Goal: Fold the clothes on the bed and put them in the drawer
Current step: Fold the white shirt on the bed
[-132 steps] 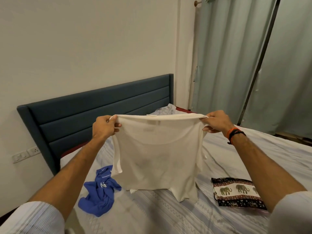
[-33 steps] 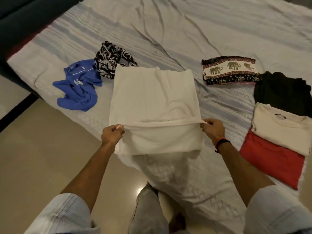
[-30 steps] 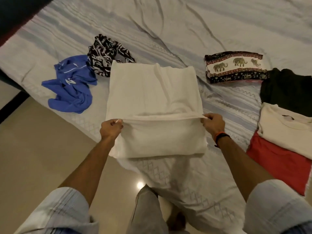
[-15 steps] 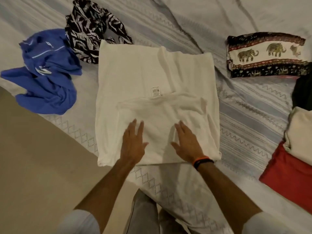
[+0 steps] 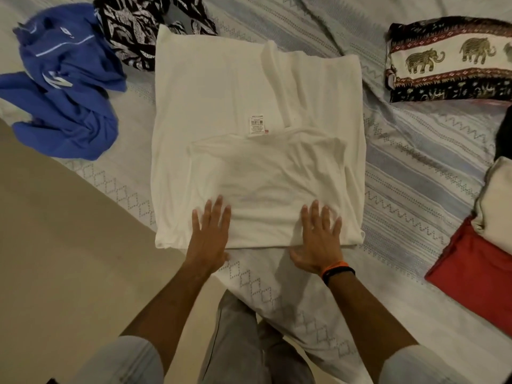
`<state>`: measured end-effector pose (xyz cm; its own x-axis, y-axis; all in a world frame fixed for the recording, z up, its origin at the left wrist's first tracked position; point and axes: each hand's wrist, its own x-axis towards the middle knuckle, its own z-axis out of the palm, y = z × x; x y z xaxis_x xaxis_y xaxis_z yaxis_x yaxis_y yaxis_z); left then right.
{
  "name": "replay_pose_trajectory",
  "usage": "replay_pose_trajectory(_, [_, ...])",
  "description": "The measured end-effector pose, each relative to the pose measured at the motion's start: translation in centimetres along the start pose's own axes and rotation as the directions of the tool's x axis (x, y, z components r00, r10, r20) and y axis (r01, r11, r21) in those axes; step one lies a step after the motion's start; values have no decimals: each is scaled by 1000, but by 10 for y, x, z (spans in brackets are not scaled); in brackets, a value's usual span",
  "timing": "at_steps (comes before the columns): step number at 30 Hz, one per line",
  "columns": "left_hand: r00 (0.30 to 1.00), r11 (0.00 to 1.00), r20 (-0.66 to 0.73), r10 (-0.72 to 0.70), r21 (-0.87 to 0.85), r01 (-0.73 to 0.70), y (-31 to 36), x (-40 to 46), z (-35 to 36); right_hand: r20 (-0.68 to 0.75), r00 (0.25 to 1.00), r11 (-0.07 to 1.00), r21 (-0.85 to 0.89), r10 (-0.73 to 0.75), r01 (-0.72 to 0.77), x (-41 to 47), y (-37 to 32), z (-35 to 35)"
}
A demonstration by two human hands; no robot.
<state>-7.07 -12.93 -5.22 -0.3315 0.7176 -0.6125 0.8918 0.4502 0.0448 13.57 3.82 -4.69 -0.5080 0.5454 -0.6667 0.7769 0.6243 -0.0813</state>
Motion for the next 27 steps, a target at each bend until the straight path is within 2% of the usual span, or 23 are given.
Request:
replay_pose_trajectory(2, [1000, 999, -5, 27, 47, -27, 7, -3, 9, 6, 1000, 993, -115, -1, 2, 1, -2, 5])
replay_pose_trajectory(4, [999, 998, -24, -25, 64, 27, 11, -6, 22, -57, 998, 983, -183, -5, -6, 4, 6, 14])
replay_pose_trajectory(8, [993, 988, -73, -89, 122, 97, -1, -9, 35, -145, 988, 972, -235, -49, 14, 9, 35, 26])
replay_pose_trajectory(11, [995, 992, -41, -87, 89, 90, -12, -7, 31, -193, 977, 968, -246, -94, 44, 5, 46, 19])
replay_pose_trajectory(13, [992, 990, 12, -125, 63, 124, -15, -9, 26, -137, 983, 957, -279, -124, 82, -5, 46, 10])
replay_pose_trajectory(15, [985, 981, 79, -155, 128, 144, -15, -22, 12, -125, 984, 948, -306, -127, 84, -21, 45, -5])
replay_pose_trajectory(21, [989, 975, 61, -132, 186, 119, -9, -76, -17, -168, 975, 946, -314, -143, 85, -68, 46, -23])
replay_pose_trajectory(27, [989, 980, 108, -106, 180, 85, 8, -150, -14, -120, 981, 950, -293, -153, 112, -146, 52, -9])
